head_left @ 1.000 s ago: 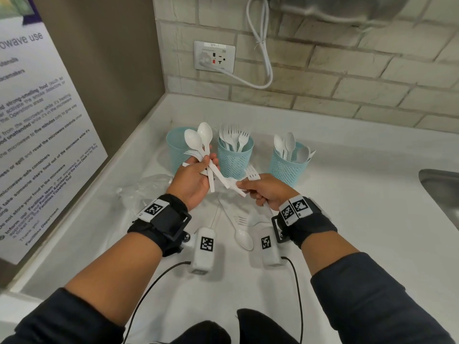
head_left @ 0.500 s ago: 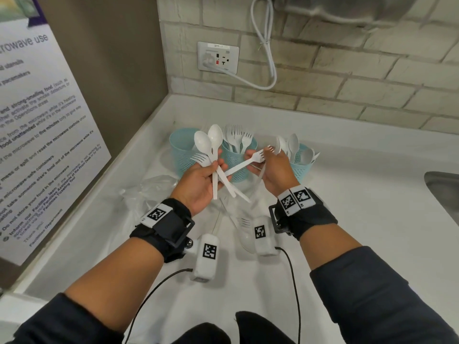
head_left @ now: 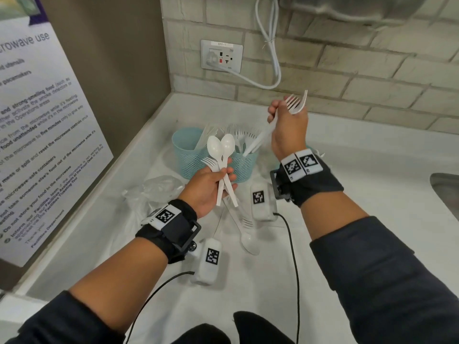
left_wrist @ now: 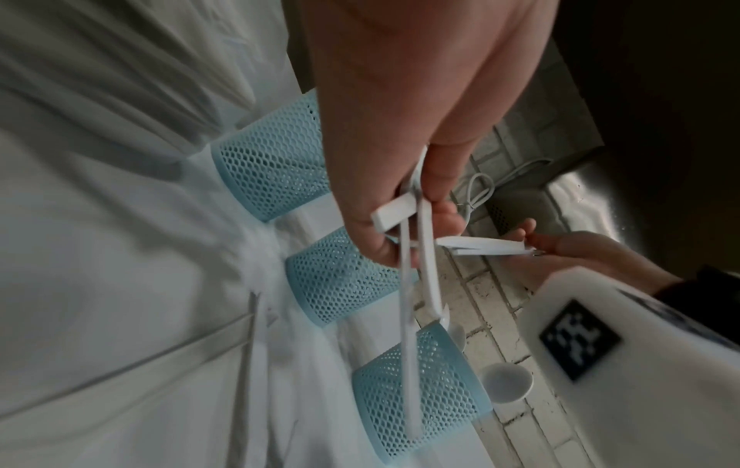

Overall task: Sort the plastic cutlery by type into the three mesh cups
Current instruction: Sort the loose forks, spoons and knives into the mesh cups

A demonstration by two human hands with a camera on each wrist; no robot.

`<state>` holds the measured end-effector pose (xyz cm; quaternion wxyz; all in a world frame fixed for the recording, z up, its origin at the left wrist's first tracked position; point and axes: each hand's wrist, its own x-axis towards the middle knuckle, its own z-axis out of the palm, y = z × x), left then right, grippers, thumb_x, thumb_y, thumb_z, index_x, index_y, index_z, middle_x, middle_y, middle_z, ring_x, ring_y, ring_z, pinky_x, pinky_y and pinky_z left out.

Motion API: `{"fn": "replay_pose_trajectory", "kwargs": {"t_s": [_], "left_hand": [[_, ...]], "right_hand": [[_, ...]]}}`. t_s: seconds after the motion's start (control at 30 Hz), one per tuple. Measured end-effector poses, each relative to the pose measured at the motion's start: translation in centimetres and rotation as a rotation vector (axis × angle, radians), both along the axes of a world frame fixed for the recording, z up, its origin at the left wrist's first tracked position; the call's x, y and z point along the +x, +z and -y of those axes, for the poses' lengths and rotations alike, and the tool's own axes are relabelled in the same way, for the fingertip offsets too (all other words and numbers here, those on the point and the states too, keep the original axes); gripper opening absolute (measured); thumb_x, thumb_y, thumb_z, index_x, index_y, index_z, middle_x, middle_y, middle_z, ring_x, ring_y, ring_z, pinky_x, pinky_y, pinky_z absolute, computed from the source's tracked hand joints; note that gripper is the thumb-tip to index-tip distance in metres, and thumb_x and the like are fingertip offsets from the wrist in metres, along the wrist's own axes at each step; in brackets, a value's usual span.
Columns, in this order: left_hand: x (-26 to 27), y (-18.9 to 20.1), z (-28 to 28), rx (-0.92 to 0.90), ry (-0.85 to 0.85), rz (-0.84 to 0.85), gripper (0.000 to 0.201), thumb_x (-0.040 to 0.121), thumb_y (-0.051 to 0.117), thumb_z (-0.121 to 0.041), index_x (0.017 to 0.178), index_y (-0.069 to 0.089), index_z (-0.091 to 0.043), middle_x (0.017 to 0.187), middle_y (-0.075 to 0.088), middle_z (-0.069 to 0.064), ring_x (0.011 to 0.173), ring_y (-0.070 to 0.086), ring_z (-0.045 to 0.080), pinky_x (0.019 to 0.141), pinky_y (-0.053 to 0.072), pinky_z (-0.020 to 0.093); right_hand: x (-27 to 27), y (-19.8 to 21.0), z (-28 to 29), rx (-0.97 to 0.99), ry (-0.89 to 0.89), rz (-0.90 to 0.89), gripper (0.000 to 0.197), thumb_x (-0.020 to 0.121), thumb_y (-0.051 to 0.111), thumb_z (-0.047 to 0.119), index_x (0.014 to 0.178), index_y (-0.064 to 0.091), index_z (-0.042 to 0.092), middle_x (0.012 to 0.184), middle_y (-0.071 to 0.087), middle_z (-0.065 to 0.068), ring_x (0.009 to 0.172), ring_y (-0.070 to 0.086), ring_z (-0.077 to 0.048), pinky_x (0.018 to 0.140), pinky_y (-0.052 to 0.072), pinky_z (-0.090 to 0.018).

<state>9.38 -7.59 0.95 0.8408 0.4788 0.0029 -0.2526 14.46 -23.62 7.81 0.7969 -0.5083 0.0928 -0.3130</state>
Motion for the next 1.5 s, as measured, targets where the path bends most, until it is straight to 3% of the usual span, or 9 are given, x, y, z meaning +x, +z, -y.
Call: {"fn": "replay_pose_trajectory", "kwargs": {"t_s": [0.37, 0.47, 0.67, 0.83, 1.03, 1.17, 1.27, 1.37, 1.5], "left_hand": [[0.4, -0.6, 0.0, 0.041, -0.004, 0.022, 0.039, 0.098, 0.036, -0.002, 0.135, 0.046, -0.005, 0.082, 0.057, -0.002, 0.065, 0.058, 0.006, 0.071, 0.046, 0.025], [0.3, -0.9, 0.0, 0.067, -0.003, 0.01, 0.038, 0.097, 0.038, -0.002, 0.134, 0.048, -0.006, 0.082, 0.058, -0.003, 0.068, 0.058, 0.007, 0.072, 0.045, 0.026], [0.5, -1.0, -0.2, 0.085, 0.01, -0.001, 0.036, 0.097, 0.038, -0.002, 0.131, 0.049, -0.006, 0.083, 0.059, -0.003, 0.064, 0.059, 0.005, 0.069, 0.045, 0.025], [0.4, -0.8, -0.1, 0.094, 0.01, 0.001, 0.034, 0.097, 0.038, -0.003, 0.128, 0.051, -0.007, 0.082, 0.058, -0.002, 0.068, 0.056, 0.008, 0.068, 0.046, 0.025], [0.4, -0.4, -0.1, 0.056, 0.011, 0.026, 0.028, 0.098, 0.037, -0.003, 0.123, 0.05, -0.008, 0.082, 0.056, 0.0, 0.069, 0.056, 0.009, 0.067, 0.049, 0.02], [0.3, 0.1, 0.5, 0.096, -0.007, 0.067, 0.031, 0.098, 0.038, -0.003, 0.127, 0.049, -0.007, 0.083, 0.058, -0.001, 0.069, 0.057, 0.007, 0.074, 0.047, 0.022], [0.1, 0.1, 0.9, 0.125, -0.015, 0.076, 0.031, 0.097, 0.041, -0.002, 0.127, 0.05, -0.004, 0.082, 0.059, -0.001, 0.061, 0.061, 0.002, 0.073, 0.047, 0.021], [-0.2, 0.2, 1.2, 0.143, -0.038, 0.088, 0.027, 0.096, 0.043, 0.0, 0.12, 0.052, -0.001, 0.083, 0.06, 0.002, 0.056, 0.062, 0.0, 0.062, 0.051, 0.015], [-0.7, 0.3, 1.2, 0.203, -0.114, 0.111, 0.017, 0.095, 0.044, 0.001, 0.101, 0.059, -0.006, 0.082, 0.065, 0.0, 0.055, 0.062, -0.001, 0.053, 0.049, 0.013]], "right_hand": [[3.3, -2.1, -1.5, -0.202, -0.066, -0.012, 0.026, 0.094, 0.038, -0.006, 0.083, 0.043, 0.017, 0.073, 0.051, -0.004, 0.063, 0.052, -0.011, 0.066, 0.047, -0.017], [3.8, -4.3, -1.7, -0.339, -0.02, -0.137, 0.024, 0.092, 0.045, -0.003, 0.081, 0.045, 0.018, 0.077, 0.054, -0.003, 0.071, 0.058, -0.016, 0.078, 0.05, -0.03], [3.5, -5.6, -1.3, -0.569, 0.063, -0.29, 0.021, 0.085, 0.055, -0.005, 0.098, 0.048, 0.011, 0.084, 0.056, 0.003, 0.079, 0.054, -0.005, 0.081, 0.047, -0.021], [2.8, -5.2, -1.5, -0.618, 0.136, -0.336, 0.033, 0.078, 0.068, 0.0, 0.102, 0.05, 0.014, 0.091, 0.056, 0.001, 0.09, 0.055, -0.013, 0.09, 0.048, -0.033], [0.9, -3.7, -1.7, -0.694, -0.108, -0.175, 0.015, 0.085, 0.062, 0.014, 0.099, 0.06, 0.011, 0.105, 0.064, -0.004, 0.098, 0.056, -0.011, 0.083, 0.04, -0.016], [-0.7, -2.7, -1.9, -0.71, 0.132, -0.1, 0.016, 0.083, 0.056, 0.007, 0.076, 0.059, 0.021, 0.077, 0.063, -0.002, 0.07, 0.059, -0.017, 0.067, 0.051, -0.028], [-1.7, -2.1, -1.8, -0.928, 0.224, -0.121, 0.011, 0.081, 0.064, 0.008, 0.078, 0.067, 0.018, 0.079, 0.063, 0.003, 0.066, 0.051, -0.007, 0.067, 0.044, -0.021], [-2.3, -1.7, -1.4, -1.211, 0.273, -0.186, 0.017, 0.081, 0.07, 0.022, 0.097, 0.072, 0.021, 0.107, 0.054, 0.001, 0.1, 0.043, -0.008, 0.085, 0.031, -0.012], [-3.2, -1.0, -1.1, -1.508, 0.41, -0.399, 0.023, 0.079, 0.068, 0.044, 0.099, 0.072, 0.032, 0.138, 0.041, 0.005, 0.13, 0.021, -0.021, 0.109, 0.018, -0.035]]}}
